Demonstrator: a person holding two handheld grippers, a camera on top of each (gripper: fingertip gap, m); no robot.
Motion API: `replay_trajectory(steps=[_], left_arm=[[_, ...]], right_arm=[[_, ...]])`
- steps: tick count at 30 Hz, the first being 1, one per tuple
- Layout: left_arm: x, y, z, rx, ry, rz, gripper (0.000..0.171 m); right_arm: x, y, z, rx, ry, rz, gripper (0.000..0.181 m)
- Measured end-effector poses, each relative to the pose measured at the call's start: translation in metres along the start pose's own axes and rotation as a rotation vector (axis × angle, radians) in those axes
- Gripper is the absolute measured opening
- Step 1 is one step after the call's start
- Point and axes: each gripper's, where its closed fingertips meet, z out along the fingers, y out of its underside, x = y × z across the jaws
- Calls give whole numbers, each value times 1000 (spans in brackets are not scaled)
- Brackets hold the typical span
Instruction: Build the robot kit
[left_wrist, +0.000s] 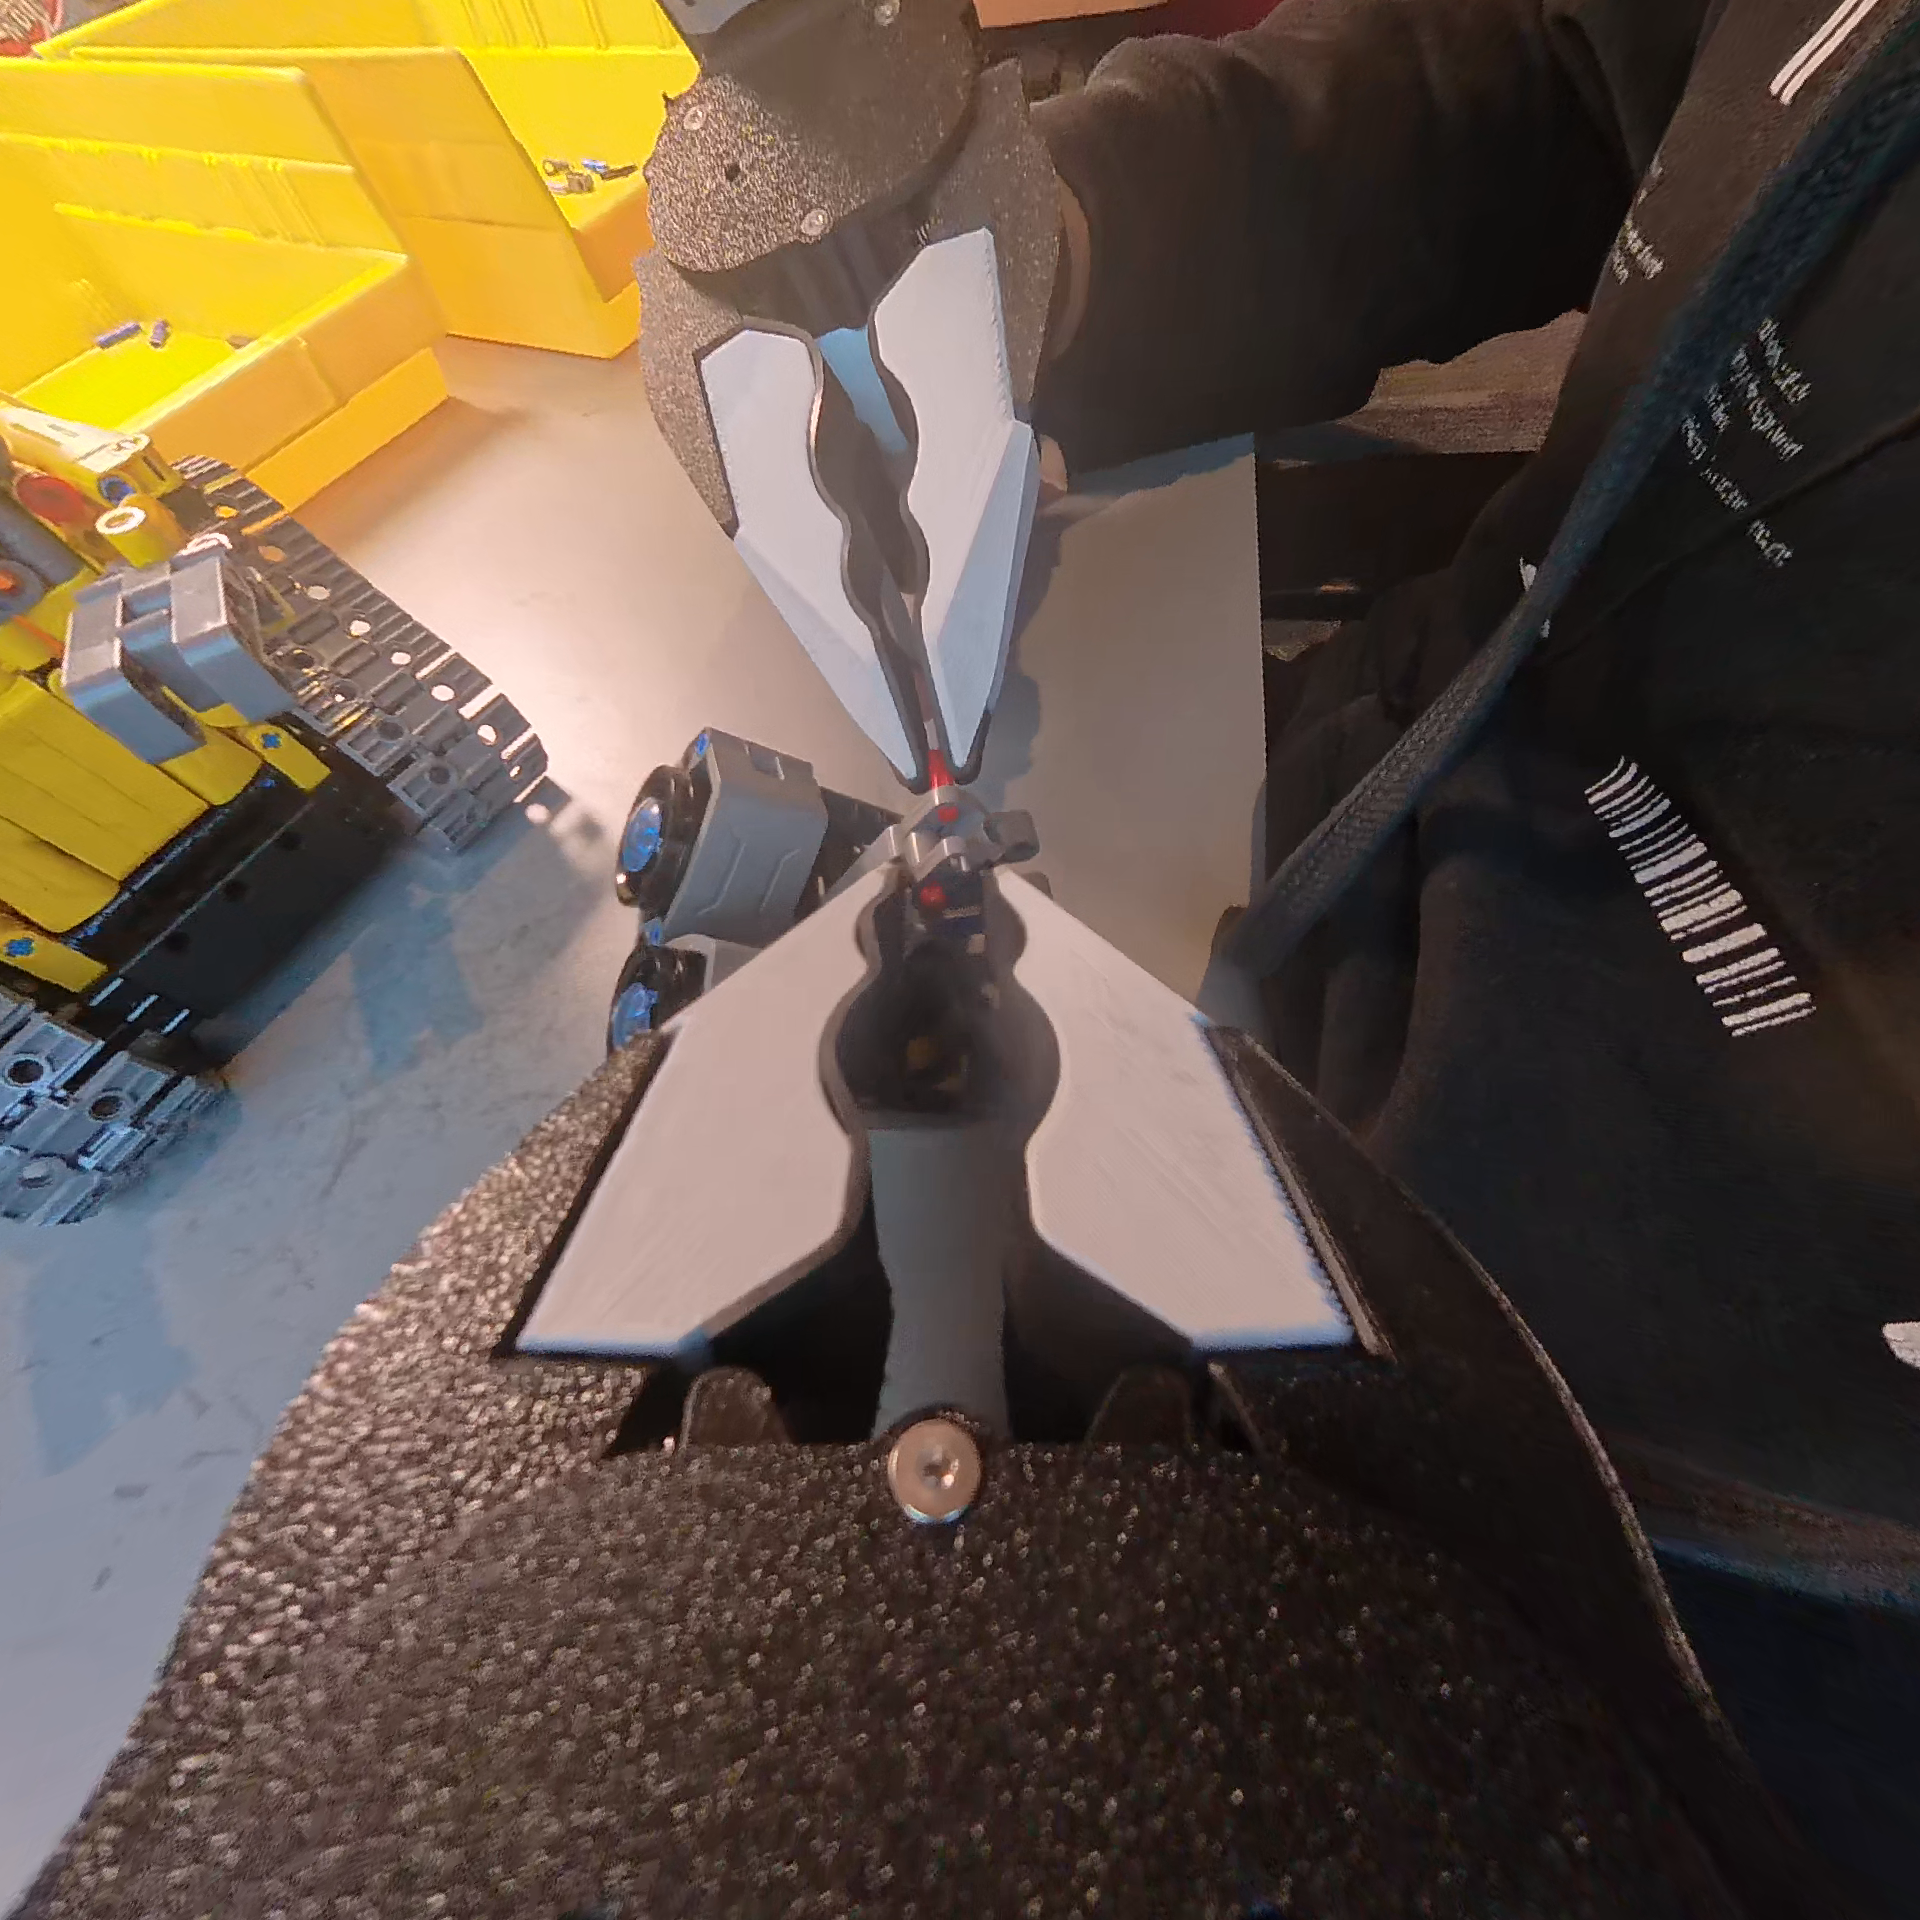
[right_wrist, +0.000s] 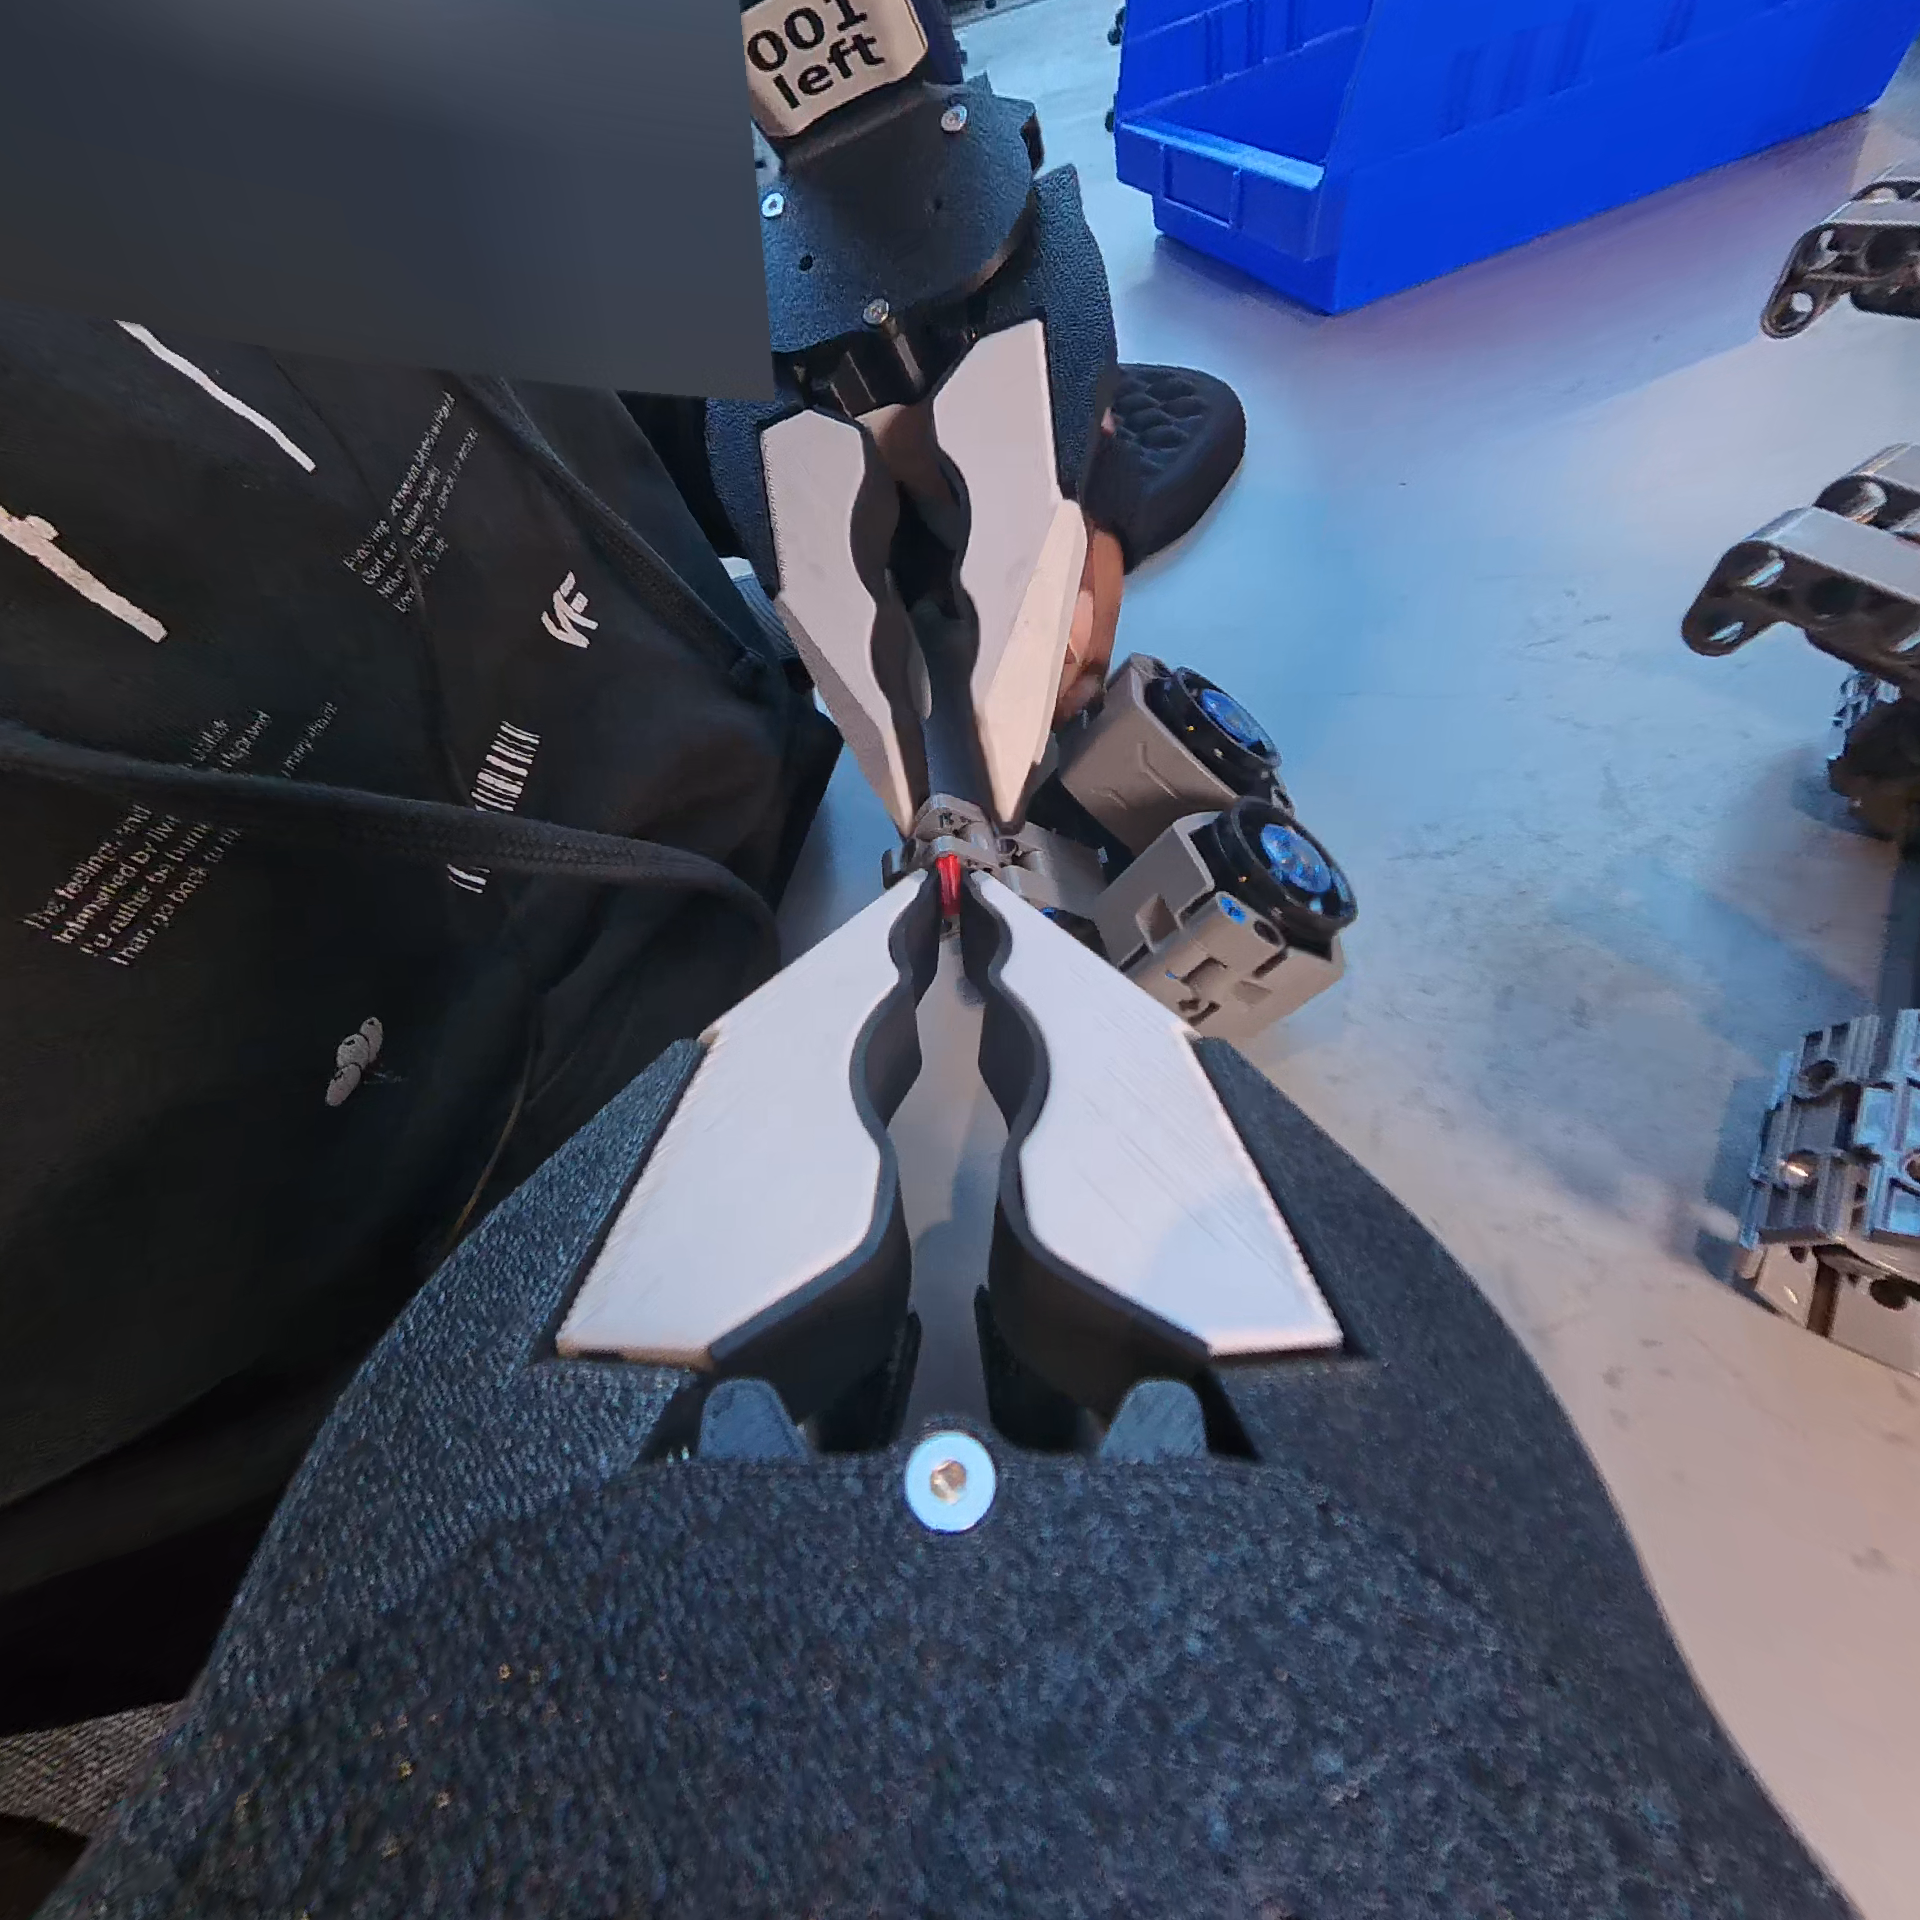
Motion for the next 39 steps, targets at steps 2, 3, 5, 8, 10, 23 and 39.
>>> replay_trajectory(steps=[2, 3, 5, 8, 10, 23, 39], left_arm=[[5, -3, 0, 7, 29, -13, 30], [4, -4, 0, 7, 24, -20, 32], [0, -4, 2, -1, -10, -22, 31], [-2, -4, 2, -8, -32, 6, 21], [-3, -3, 1, -15, -40, 19, 19], [-5, -1, -1, 5, 5, -49, 17], [-6, -2, -2, 15, 0, -55, 17]], right_arm=[[0, -3, 1, 13, 2, 1, 3], [0, -4, 2, 15, 0, -1, 3], [-1, -6, 5, 21, 3, -3, 3], [2, -6, 5, 25, 22, 3, 3], [1, -6, 6, 21, 20, 2, 3], [2, -6, 8, 22, 12, 30, 3], [3, -6, 7, 24, 16, 33, 2]])
